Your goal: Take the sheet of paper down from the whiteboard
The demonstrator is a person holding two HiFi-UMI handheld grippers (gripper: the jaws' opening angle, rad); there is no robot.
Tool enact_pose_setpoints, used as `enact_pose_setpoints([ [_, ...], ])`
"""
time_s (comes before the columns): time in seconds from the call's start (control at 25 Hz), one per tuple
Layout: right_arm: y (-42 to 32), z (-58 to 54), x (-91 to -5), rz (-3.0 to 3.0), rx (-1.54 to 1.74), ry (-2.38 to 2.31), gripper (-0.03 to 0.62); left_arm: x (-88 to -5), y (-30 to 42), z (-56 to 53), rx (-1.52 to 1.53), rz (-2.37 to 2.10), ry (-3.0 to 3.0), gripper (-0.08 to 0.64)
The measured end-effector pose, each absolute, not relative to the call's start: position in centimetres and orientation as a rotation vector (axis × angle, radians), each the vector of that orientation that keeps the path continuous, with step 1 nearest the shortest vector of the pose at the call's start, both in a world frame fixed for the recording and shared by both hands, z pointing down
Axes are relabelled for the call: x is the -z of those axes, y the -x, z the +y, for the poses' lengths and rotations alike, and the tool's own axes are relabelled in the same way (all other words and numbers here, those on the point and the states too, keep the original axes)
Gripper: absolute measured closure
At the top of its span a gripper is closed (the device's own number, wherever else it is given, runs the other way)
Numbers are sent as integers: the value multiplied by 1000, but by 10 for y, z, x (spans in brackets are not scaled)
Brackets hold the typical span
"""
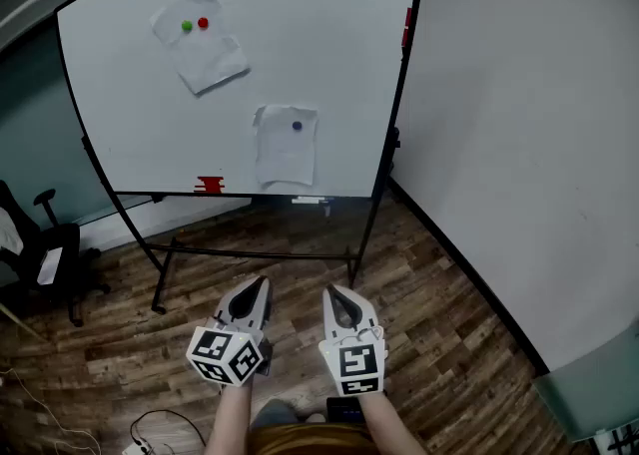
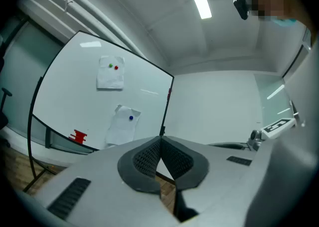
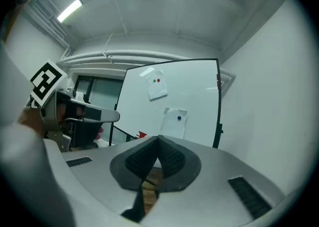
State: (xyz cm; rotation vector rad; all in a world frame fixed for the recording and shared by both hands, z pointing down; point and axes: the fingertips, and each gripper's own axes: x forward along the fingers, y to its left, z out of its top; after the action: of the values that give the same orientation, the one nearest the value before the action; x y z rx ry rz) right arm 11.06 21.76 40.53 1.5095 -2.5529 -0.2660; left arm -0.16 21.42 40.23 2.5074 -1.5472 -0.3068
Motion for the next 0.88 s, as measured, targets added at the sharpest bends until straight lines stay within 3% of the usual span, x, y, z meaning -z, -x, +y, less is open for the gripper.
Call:
enact_pose_setpoints([
  [0.68,-106,244,-411,-2595,204,-1507,580,-408,19,239,333,-1598,-2421,534],
  [0.88,-107,243,-407,-2638,184,-1504,462,-412,17,241,275,-1615,-2421,423],
])
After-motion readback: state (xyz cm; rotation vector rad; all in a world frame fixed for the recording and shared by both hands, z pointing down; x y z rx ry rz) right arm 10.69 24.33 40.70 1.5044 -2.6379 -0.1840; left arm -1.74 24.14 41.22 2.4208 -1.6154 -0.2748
